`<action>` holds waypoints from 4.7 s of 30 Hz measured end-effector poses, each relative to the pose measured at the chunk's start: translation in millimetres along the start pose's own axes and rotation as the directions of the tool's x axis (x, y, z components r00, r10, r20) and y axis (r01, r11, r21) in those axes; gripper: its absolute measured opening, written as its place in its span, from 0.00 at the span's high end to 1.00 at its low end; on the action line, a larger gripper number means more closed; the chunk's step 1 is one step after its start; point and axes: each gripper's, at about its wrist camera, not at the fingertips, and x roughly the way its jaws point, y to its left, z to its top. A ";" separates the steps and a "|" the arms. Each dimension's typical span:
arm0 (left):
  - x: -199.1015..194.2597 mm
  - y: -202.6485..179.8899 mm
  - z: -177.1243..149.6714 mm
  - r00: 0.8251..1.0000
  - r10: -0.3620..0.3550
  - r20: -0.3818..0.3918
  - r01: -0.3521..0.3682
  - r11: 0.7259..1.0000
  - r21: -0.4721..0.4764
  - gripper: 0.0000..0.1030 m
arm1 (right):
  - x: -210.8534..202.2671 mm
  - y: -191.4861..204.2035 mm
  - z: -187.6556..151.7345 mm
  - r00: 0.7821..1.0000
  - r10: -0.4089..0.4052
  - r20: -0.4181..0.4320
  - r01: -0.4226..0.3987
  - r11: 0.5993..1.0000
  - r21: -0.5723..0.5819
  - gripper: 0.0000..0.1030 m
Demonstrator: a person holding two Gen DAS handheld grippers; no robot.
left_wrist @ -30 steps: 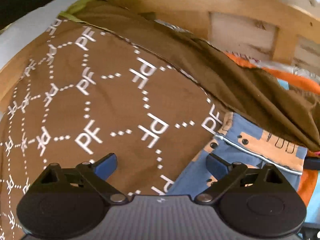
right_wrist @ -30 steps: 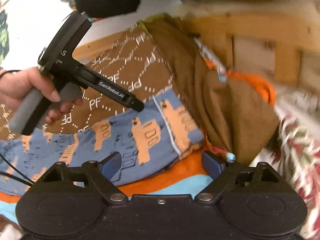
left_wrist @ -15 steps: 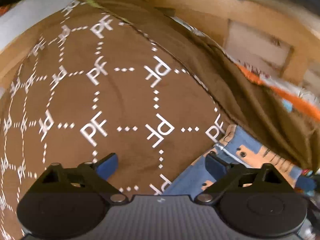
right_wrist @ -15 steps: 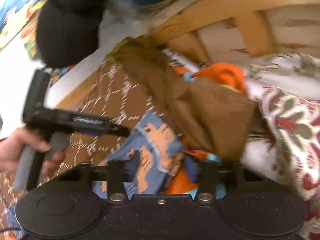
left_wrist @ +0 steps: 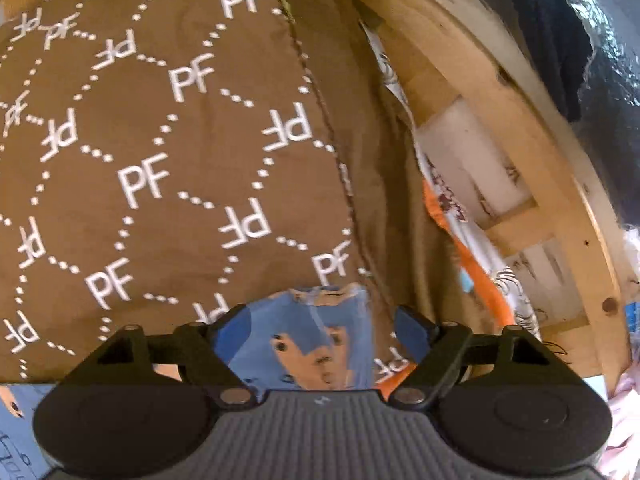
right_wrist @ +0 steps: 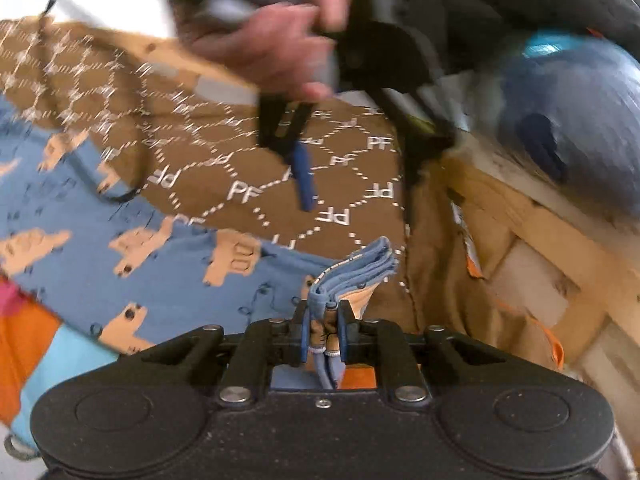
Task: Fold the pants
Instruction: 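Grasp the folded pants edge with the right tool while the left tool grasps beside it, then lift the held pants edge with both tools and fold it over the pants, then open both tools and release the folded pants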
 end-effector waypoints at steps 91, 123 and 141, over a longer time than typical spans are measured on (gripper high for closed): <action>-60.2 227.2 -172.0 0.986 -0.019 0.163 0.058 0.970 -0.237 0.87 | -10.3 146.7 43.5 0.888 0.460 0.013 -0.461 0.887 0.026 0.86; -137.3 310.5 -230.7 0.952 0.041 0.304 0.067 0.940 -0.336 0.90 | -13.8 230.9 107.4 0.804 0.593 -0.037 -0.593 0.796 -0.118 0.86; -132.8 250.7 -239.6 0.803 0.416 0.426 -0.330 0.906 -0.264 0.37 | 76.3 131.9 92.6 0.969 0.244 0.044 -0.232 0.955 -0.184 0.49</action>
